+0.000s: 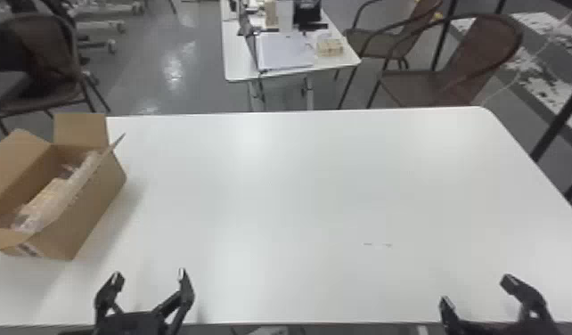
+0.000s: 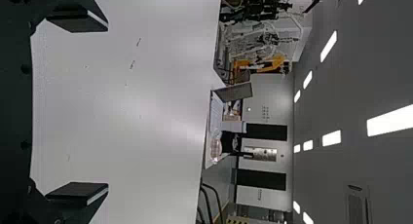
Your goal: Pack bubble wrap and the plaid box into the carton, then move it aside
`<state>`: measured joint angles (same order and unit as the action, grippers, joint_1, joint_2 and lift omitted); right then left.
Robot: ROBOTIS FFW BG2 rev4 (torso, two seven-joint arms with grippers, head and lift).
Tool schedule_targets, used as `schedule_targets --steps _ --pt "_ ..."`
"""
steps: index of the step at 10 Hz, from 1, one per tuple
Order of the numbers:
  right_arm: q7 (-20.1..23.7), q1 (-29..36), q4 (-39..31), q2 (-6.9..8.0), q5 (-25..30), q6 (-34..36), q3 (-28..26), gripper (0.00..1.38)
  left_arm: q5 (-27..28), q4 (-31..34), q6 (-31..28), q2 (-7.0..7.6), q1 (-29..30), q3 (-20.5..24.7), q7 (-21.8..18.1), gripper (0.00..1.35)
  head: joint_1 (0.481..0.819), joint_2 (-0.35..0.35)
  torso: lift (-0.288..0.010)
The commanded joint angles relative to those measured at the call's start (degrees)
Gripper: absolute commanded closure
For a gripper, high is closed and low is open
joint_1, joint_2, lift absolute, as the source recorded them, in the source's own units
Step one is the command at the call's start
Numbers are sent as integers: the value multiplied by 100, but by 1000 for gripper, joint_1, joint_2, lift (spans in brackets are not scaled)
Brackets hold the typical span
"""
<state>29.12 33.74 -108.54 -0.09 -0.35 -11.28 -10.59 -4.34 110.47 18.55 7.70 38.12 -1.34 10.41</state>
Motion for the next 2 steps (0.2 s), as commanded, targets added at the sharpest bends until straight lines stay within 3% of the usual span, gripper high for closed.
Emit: schedule_targets --steps 1,2 --pt "6 -25 43 14 -18 -76 13 136 -41 -8 -10 -5 2 11 -31 223 695 69 -166" --pt "6 -34 70 14 -35 -85 21 136 -67 -8 -10 3 2 20 -66 223 695 70 -166"
